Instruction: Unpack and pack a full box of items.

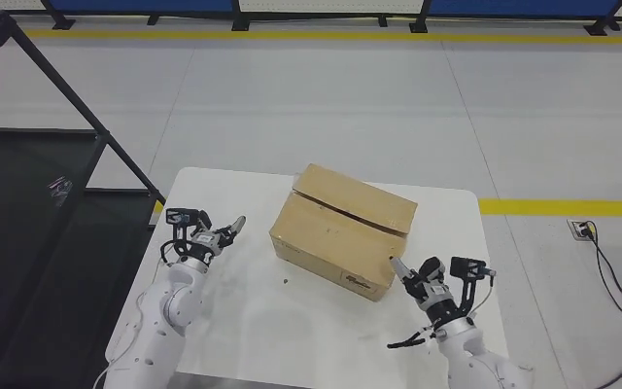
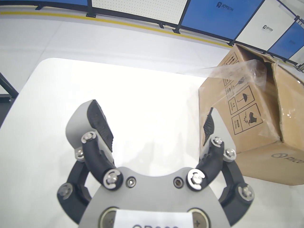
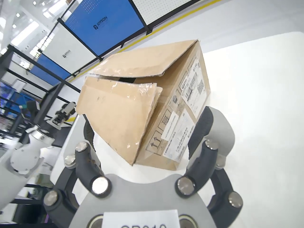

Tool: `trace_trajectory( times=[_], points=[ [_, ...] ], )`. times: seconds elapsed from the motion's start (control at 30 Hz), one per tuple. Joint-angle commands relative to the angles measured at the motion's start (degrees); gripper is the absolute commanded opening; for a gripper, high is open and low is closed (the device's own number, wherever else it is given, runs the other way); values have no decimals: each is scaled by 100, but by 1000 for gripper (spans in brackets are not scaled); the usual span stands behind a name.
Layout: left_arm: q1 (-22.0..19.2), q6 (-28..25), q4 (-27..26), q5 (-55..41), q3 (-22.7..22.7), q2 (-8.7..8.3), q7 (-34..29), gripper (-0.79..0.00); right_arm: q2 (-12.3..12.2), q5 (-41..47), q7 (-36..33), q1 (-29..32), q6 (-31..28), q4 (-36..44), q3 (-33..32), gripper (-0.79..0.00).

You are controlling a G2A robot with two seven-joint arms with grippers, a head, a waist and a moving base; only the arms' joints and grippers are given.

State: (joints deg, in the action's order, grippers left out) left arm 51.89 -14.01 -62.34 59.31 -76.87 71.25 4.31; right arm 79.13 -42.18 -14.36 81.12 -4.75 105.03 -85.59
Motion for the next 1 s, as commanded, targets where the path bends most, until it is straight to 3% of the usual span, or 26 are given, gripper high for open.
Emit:
trace_trajectory(
  times=[0.0, 0.13, 0.2, 0.3, 0.47, 0.63, 0.83, 0.9, 0.97],
  points=[
    [-17, 70, -43, 171, 81, 11, 60, 0, -13, 730, -376, -384, -192, -364, -142, 0],
    [19, 185, -90, 342, 179, 31, 210, 0, -63, 1684, -1183, -1021, -606, -1087, -366, 0],
    [50, 262, -102, 423, 212, 39, 283, 0, -82, 1960, -1377, -1156, -791, -1277, -407, -268],
    [105, 301, -123, 450, 230, 47, 354, 0, -117, 2147, -1592, -1228, -969, -1385, -472, -336],
    [148, 346, -132, 448, 208, 52, 359, 0, -170, 2360, -1754, -1174, -1167, -1339, -573, -305],
    [153, 346, -143, 452, 205, 59, 347, 0, -218, 2610, -2024, -1072, -1350, -1237, -584, -372],
    [159, 326, -181, 456, 231, 73, 343, 0, -266, 2601, -2199, -1026, -1379, -1179, -489, -259],
    [162, 328, -186, 458, 229, 76, 341, 0, -279, 2538, -2217, -1028, -1366, -1181, -436, -252],
    [165, 312, -188, 446, 228, 79, 344, 0, -289, 2471, -2222, -1038, -1337, -1188, -368, -416]
  ],
)
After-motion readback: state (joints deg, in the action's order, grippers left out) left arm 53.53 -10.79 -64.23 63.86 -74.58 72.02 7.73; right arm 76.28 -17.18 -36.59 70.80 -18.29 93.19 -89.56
